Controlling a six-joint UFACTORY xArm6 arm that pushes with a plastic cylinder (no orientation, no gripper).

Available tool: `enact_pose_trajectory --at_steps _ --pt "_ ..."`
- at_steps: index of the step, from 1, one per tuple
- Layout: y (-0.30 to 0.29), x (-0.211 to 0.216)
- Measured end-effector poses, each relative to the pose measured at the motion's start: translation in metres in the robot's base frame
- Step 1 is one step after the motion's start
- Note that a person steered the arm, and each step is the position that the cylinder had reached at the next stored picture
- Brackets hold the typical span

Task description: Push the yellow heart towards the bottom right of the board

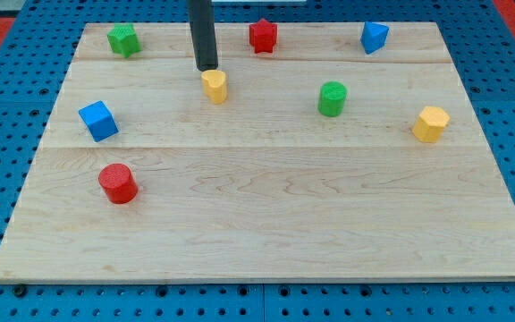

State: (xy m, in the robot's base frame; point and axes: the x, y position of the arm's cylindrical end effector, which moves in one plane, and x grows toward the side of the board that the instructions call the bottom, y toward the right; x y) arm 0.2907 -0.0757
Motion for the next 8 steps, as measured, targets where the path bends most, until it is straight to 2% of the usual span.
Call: enact_pose_trajectory --at_steps 3,5,6,7,8 --pt "0.015 0.021" --pt "0.007 0.018" --pt "0.02 0.069" --pt "0.065 0.12" --pt "0.081 0.142"
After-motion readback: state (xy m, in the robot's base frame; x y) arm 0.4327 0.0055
